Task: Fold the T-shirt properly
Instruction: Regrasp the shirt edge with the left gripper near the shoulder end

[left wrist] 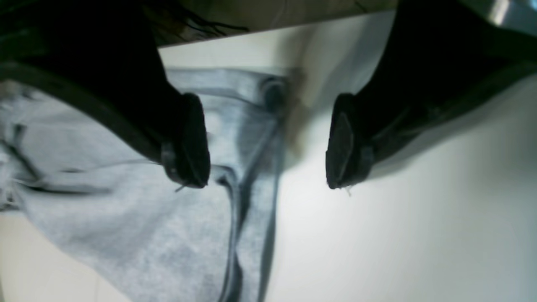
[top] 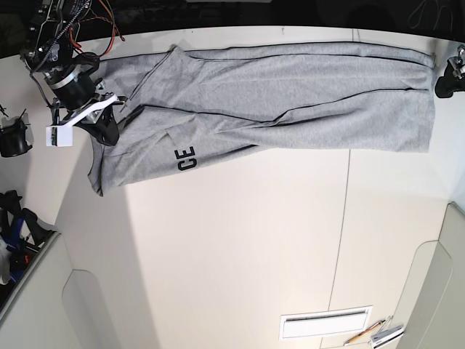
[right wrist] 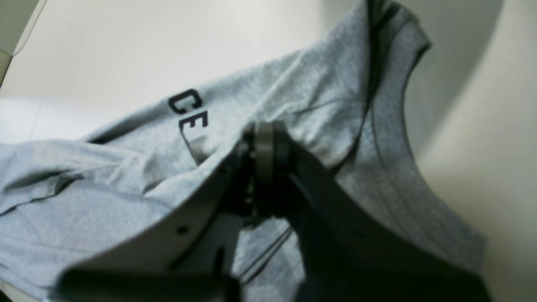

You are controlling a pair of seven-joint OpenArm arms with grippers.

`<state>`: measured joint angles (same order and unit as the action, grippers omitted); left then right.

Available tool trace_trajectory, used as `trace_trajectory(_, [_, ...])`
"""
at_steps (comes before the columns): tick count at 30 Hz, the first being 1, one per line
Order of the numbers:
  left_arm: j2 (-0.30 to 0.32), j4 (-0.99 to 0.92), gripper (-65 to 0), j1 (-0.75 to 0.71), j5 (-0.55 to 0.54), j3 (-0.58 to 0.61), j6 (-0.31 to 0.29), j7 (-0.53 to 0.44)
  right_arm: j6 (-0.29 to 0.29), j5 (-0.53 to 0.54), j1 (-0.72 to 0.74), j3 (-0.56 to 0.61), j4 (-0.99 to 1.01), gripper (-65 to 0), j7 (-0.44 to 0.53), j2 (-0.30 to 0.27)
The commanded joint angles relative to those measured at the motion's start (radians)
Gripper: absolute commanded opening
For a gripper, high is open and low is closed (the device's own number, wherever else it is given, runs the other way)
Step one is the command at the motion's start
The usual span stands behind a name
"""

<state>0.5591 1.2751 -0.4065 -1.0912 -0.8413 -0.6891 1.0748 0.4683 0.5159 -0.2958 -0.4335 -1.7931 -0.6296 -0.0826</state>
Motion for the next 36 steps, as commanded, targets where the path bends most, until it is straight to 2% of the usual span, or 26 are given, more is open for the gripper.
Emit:
trace_trajectory(1, [0.024, 0.006, -18.1, -0.001, -0.001, 0.002, -0.009, -0.039, 0.011, 0.015, 0.007, -0.003, -0.015, -65.0, 0.019, -0.006])
trace_trajectory(8, [0.023, 0.000, -18.1, -0.001, 0.025, 0.045, -0.009, -0.054, 0.011, 0.015, 0.006, -0.003, -0.015, -65.0, 0.019, -0.006])
trace_trajectory(21, [0.030, -0.069, -18.1, 0.061, 0.031, 0.045, -0.009, -0.038, 0.011, 0.015, 0.007, -0.003, -0.015, -65.0, 0.019, -0.006])
trace_trajectory(27, [0.062, -0.069, -18.1, 0.060, -0.116, 0.045, -0.009, 0.066, 0.011, 0.010, 0.006, -0.003, -0.015, -65.0, 0.019, -0.006])
trace_trajectory(36, [0.056, -0.070, -18.1, 0.060, -0.119, 0.084, -0.009, 0.085, 0.011, 0.008, 0.006, -0.003, -0.015, -65.0, 0.019, -0.006])
